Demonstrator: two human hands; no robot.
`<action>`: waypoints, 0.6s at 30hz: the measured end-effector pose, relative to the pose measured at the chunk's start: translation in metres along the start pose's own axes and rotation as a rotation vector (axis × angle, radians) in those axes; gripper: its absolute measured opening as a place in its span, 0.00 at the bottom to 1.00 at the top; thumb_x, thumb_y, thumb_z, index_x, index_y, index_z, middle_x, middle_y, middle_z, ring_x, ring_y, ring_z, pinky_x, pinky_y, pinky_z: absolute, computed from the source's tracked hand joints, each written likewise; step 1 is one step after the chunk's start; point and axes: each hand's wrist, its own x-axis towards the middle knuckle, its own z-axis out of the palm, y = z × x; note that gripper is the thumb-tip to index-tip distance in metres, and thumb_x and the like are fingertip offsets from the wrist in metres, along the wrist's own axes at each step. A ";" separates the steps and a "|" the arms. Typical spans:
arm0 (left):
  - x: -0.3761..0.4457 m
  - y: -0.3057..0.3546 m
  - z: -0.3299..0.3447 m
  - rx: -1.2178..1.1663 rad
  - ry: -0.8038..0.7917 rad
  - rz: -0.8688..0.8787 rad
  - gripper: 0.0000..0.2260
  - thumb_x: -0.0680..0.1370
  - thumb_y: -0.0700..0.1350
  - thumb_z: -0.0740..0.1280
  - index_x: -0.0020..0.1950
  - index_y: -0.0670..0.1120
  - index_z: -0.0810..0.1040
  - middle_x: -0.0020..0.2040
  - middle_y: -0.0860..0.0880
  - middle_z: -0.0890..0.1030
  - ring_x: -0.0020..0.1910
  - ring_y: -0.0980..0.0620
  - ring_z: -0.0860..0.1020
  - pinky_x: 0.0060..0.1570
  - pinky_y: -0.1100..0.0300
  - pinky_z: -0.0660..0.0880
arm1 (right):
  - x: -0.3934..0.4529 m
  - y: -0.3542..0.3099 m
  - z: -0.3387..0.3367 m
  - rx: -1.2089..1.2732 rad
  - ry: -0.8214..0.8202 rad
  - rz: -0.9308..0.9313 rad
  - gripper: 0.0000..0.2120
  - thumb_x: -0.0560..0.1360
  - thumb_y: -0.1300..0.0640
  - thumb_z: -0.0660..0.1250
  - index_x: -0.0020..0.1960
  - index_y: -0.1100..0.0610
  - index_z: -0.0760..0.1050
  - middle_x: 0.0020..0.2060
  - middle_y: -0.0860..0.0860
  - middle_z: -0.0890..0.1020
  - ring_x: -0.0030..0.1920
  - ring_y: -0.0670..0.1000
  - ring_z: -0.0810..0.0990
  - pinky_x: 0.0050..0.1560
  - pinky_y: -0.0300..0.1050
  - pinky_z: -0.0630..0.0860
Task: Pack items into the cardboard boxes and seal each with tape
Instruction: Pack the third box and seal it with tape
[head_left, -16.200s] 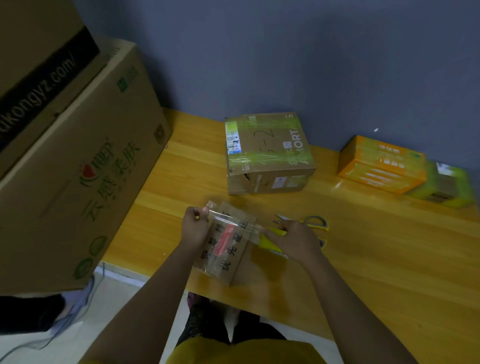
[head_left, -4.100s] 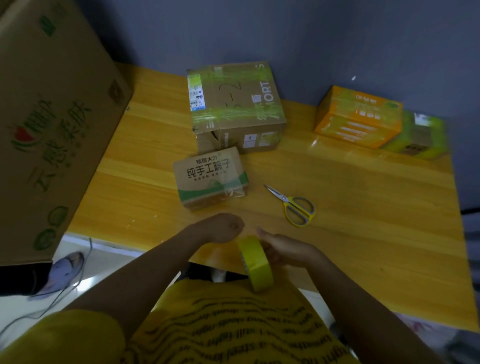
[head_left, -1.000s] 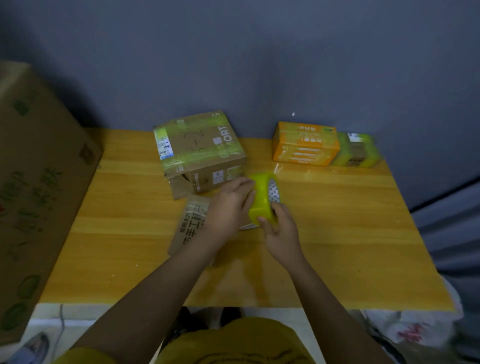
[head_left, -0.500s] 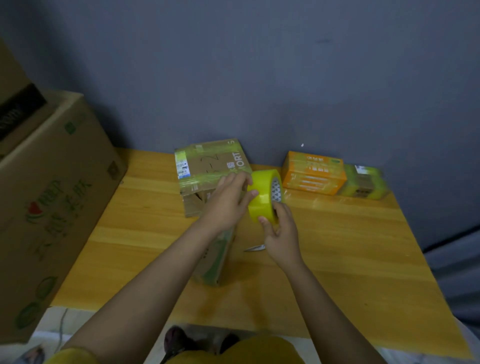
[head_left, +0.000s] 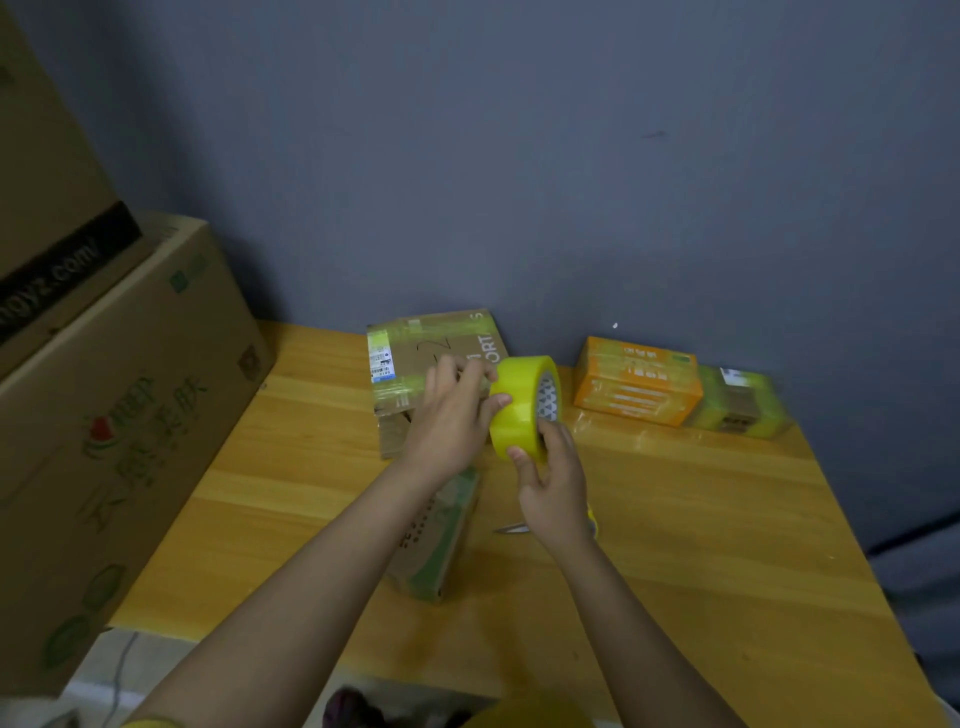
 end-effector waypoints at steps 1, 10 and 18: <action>0.001 0.000 -0.001 0.013 -0.010 0.001 0.13 0.80 0.51 0.63 0.60 0.45 0.72 0.53 0.52 0.63 0.55 0.51 0.64 0.49 0.57 0.65 | 0.001 0.000 0.000 -0.010 -0.006 -0.006 0.12 0.75 0.54 0.63 0.54 0.61 0.74 0.45 0.48 0.72 0.44 0.45 0.71 0.41 0.41 0.65; -0.003 -0.009 -0.002 -0.031 -0.039 -0.061 0.09 0.80 0.50 0.62 0.53 0.44 0.72 0.51 0.51 0.65 0.55 0.50 0.64 0.56 0.53 0.69 | 0.000 -0.001 0.006 -0.067 -0.052 0.023 0.18 0.75 0.50 0.60 0.57 0.62 0.73 0.49 0.49 0.73 0.49 0.52 0.74 0.43 0.42 0.65; -0.007 -0.014 -0.001 -0.024 -0.027 -0.099 0.10 0.81 0.50 0.62 0.55 0.44 0.71 0.54 0.50 0.63 0.58 0.49 0.63 0.57 0.52 0.68 | -0.001 -0.005 0.009 -0.113 -0.069 -0.003 0.24 0.74 0.45 0.56 0.59 0.63 0.73 0.50 0.51 0.74 0.49 0.50 0.72 0.42 0.38 0.62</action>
